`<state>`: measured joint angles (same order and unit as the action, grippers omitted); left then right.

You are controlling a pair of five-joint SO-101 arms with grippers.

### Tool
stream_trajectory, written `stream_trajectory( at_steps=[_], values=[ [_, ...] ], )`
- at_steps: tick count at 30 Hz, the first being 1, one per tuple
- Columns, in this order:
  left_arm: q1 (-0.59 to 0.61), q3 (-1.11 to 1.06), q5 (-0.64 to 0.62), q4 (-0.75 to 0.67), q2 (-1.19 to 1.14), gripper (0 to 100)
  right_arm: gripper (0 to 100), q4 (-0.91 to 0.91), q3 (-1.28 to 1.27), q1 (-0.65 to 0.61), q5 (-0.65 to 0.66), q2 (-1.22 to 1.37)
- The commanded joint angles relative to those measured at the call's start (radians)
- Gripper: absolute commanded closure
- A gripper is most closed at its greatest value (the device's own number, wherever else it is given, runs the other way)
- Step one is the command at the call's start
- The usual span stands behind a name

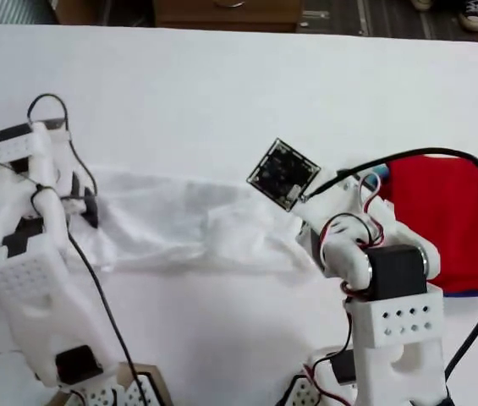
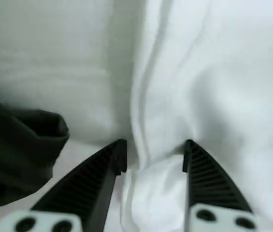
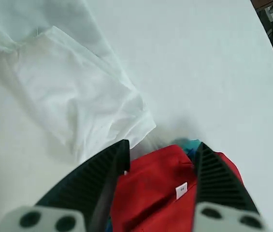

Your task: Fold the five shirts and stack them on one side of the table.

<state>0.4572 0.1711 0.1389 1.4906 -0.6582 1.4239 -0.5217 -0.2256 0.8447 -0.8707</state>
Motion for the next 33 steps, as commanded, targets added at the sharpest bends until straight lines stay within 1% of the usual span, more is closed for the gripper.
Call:
stream_trajectory(
  at_steps=[1, 4, 7, 11, 13, 15, 17, 19, 21, 24, 26, 33],
  values=[
    [-0.071, -0.01, 0.02, 0.029, -0.043, 86, 77.2, 0.007, 0.063, 0.007, -0.003, -0.036],
    [-0.072, -0.001, 0.074, 0.063, -0.057, 98, 77.2, 0.008, 0.106, 0.013, -0.003, -0.036],
    [-0.064, 0.024, 0.12, 0.086, -0.098, 98, 77.2, 0.008, 0.167, 0.01, -0.009, -0.036],
    [0.005, 0.131, 0.146, 0.157, -0.164, 98, 77.2, 0.008, 0.242, 0.012, -0.017, -0.036],
    [0.049, 0.217, 0.147, 0.21, -0.178, 98, 77.3, 0.013, 0.272, 0.025, -0.094, -0.036],
    [0.087, 0.318, 0.161, 0.278, -0.175, 98, 79.4, 0.041, 0.295, 0.067, -0.216, -0.036],
    [0.12, 0.397, 0.183, 0.299, -0.15, 98, 83.4, 0.07, 0.301, 0.116, -0.313, -0.036],
    [0.141, 0.407, 0.187, 0.299, -0.103, 98, 87.2, 0.094, 0.296, 0.189, -0.336, -0.036],
    [0.141, 0.367, 0.187, 0.299, -0.041, 98, 89.3, 0.113, 0.296, 0.278, -0.31, -0.036],
    [0.107, 0.283, 0.187, 0.298, 0.066, 98, 88.8, 0.111, 0.278, 0.43, -0.262, -0.036],
    [0.061, 0.228, 0.183, 0.298, 0.147, 98, 87.8, 0.111, 0.244, 0.506, -0.238, -0.036],
    [-0.209, 0.122, 0.138, 0.298, 0.408, 98, 83.9, 0.111, 0.04, 0.719, -0.236, -0.036]
  ],
)
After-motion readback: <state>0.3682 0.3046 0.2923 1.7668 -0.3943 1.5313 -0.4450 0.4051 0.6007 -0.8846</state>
